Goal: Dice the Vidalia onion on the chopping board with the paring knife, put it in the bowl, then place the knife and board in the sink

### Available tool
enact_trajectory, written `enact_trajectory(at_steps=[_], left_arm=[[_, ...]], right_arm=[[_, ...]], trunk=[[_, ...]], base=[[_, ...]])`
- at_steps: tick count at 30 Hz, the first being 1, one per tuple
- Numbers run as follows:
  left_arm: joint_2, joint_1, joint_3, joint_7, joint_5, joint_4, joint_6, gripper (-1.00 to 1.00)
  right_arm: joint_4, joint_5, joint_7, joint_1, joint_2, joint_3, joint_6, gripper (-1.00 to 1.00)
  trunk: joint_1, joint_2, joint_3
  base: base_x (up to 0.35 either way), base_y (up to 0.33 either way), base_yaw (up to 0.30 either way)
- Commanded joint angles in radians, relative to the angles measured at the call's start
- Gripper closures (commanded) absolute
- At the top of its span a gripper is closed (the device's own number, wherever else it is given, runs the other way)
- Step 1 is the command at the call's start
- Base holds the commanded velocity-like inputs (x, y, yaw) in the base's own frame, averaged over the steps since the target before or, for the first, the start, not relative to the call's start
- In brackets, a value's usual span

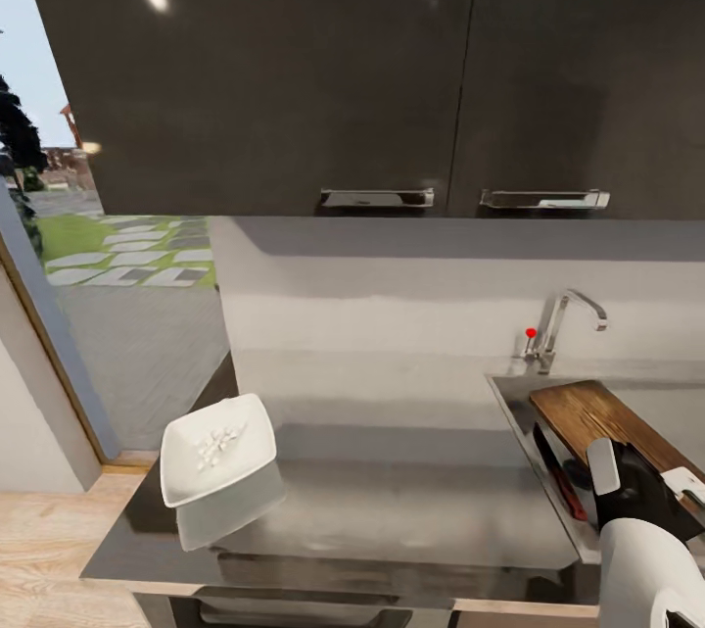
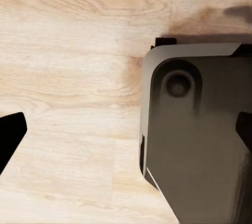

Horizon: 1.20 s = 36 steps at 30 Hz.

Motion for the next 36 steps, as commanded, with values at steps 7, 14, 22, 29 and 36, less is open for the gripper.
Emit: enact_trajectory(at_steps=[7, 14, 22, 29, 36], left_arm=[[0.000, -0.002, -0.008, 0.000, 0.008, 0.004, -0.007, -1.00], [0.000, -0.002, -0.008, 0.002, 0.008, 0.004, -0.007, -1.00], [0.000, -0.002, -0.008, 0.002, 0.008, 0.004, -0.007, -1.00], [0.001, -0.002, -0.007, 0.002, 0.008, 0.004, -0.007, -1.00], [0.001, -0.002, -0.007, 0.002, 0.008, 0.004, -0.007, -1.00]], right_arm=[[-0.001, -0.002, -0.004, -0.001, 0.000, 0.001, 0.008, 1.00], [0.006, -0.003, -0.003, -0.001, 0.001, 0.001, 0.006, 1.00], [0.014, -0.003, -0.001, 0.000, 0.003, 0.002, 0.005, 1.00], [0.093, -0.006, 0.003, 0.000, 0.001, -0.002, 0.006, 1.00], [0.106, -0.006, 0.004, 0.000, 0.003, -0.002, 0.005, 1.00]], trunk=[[0.001, -0.002, -0.006], [0.001, -0.002, -0.008], [0.001, -0.002, -0.010], [0.001, -0.002, -0.010], [0.001, -0.002, -0.010]], base=[[0.031, -0.024, 0.000], [0.172, -0.121, 0.000], [0.021, -0.009, 0.000], [0.000, 0.000, 0.000], [0.000, 0.000, 0.000]])
